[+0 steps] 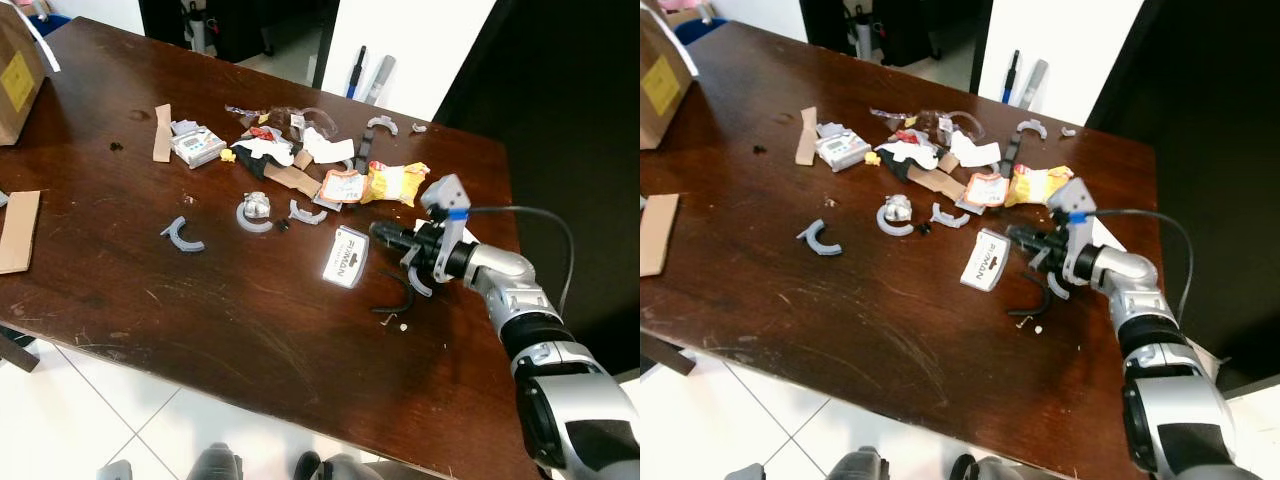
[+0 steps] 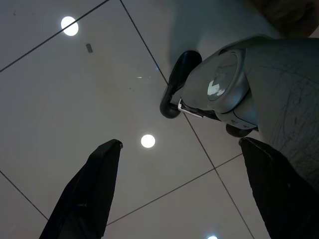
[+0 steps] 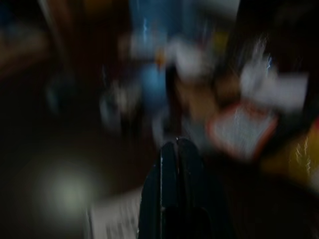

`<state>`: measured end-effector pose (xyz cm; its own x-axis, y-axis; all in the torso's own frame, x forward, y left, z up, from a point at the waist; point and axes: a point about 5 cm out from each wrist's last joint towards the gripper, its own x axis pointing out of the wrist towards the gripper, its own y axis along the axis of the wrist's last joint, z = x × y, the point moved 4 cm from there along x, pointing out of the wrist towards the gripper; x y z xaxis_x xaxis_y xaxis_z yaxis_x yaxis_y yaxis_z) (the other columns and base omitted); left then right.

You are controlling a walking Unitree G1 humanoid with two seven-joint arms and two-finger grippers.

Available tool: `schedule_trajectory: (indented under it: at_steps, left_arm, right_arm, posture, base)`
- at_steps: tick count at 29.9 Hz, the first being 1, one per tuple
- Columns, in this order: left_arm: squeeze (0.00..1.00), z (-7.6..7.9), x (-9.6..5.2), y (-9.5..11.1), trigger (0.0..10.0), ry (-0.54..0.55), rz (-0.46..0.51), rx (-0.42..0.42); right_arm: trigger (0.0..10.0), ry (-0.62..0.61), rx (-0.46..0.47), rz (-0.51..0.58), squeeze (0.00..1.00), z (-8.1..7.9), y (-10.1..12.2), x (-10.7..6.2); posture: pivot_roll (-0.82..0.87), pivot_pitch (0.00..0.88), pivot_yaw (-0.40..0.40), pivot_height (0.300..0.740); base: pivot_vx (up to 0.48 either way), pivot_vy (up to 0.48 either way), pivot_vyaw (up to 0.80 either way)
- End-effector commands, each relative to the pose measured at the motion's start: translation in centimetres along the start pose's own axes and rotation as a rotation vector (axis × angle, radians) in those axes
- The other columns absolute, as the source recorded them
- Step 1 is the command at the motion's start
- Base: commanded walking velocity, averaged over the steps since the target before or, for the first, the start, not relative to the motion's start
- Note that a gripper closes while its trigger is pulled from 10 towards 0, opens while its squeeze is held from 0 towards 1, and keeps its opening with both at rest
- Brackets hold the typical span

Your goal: Picking trash to rubbish bin

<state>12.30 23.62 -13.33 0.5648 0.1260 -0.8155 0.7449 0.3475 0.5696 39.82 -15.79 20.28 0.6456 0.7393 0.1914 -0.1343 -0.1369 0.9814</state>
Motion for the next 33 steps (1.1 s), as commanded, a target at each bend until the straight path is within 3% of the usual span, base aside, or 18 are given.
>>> schedule_trajectory:
  at_steps: [1,4,7,10,15,16,17,18,19,21,26,32,33]
  left_arm:
    - [0.0,0.4,-0.3,-1.7,10.0,-0.01,-0.058,-0.003]
    - [0.0,0.5,-0.3,-1.7,10.0,-0.012,-0.057,-0.009]
    - [0.0,0.6,-0.3,-1.7,10.0,-0.012,-0.057,-0.011]
    - [0.0,0.6,-0.3,-1.7,10.0,-0.011,-0.057,-0.014]
    - [0.0,0.5,-0.2,-1.8,10.0,0.001,-0.07,-0.018]
    - [0.0,0.2,-0.3,-1.9,10.0,0.021,-0.075,-0.031]
    - [0.0,0.1,-0.3,-1.9,10.0,0.029,-0.079,-0.032]
    - [0.0,0.0,-0.3,-1.9,10.0,0.034,-0.081,-0.032]
    - [0.0,-0.2,-0.3,-2.0,10.0,0.046,-0.085,-0.028]
    - [0.0,-0.4,-0.4,-2.0,10.0,0.059,-0.088,-0.022]
    - [0.0,-0.9,-0.5,-2.3,10.0,0.081,-0.099,-0.021]
    - [0.0,-1.2,-0.6,-2.5,10.0,0.091,-0.108,-0.007]
    - [0.0,-1.3,-0.6,-2.5,10.0,0.094,-0.109,-0.002]
  right_arm:
    - [0.0,-0.005,0.064,0.19,0.0,0.7,3.3,-0.3]
    - [0.0,0.008,0.165,0.45,0.0,1.4,7.9,-0.8]
    - [0.0,-0.017,0.196,0.504,0.0,2.0,8.8,-1.1]
    - [0.0,-0.136,0.254,0.571,0.0,3.5,10.0,-0.9]
    - [0.0,-0.243,0.251,0.576,0.0,4.3,10.4,-0.5]
    - [2.8,-0.409,0.231,0.537,0.0,5.9,10.3,-0.8]
    - [6.3,-0.489,0.198,0.491,0.0,6.6,10.0,-1.0]
    - [6.3,-0.537,0.174,0.46,0.0,7.0,9.8,-1.2]
    - [10.0,-0.631,0.138,0.397,0.0,7.8,9.3,-1.8]
    - [10.0,-0.735,0.097,0.329,0.0,8.7,8.6,-2.6]
    - [10.0,-0.87,0.092,0.232,0.0,9.9,6.6,-4.3]
    - [10.0,-0.887,0.099,0.215,0.0,9.9,6.1,-4.3]
    - [10.0,-0.912,0.067,0.175,0.0,10.0,5.7,-4.5]
  posture:
    - [0.36,0.153,-0.131,0.74]
    - [0.36,0.156,-0.133,0.74]
    - [0.36,0.156,-0.133,0.74]
    - [0.36,0.154,-0.133,0.74]
    - [0.36,0.154,-0.129,0.74]
    - [0.37,0.154,-0.129,0.74]
    - [0.37,0.154,-0.129,0.74]
    - [0.37,0.154,-0.129,0.74]
    - [0.37,0.154,-0.129,0.74]
    - [0.37,0.154,-0.129,0.74]
    - [0.37,0.154,-0.129,0.74]
    - [0.37,0.154,-0.132,0.74]
    - [0.37,0.154,-0.132,0.74]
  base:
    - [0.0,0.0,0.0]
    - [0.0,0.0,0.0]
    - [0.0,0.0,0.0]
    - [0.0,0.0,0.0]
    - [0.0,0.0,0.0]
    - [0.0,0.0,0.0]
    - [0.0,0.0,0.0]
    - [0.0,0.0,0.0]
    - [0.0,0.0,0.0]
    - [0.0,0.0,0.0]
    - [-0.206,0.0,0.0]
    - [-0.3,0.0,0.0]
    - [-0.311,0.0,0.0]
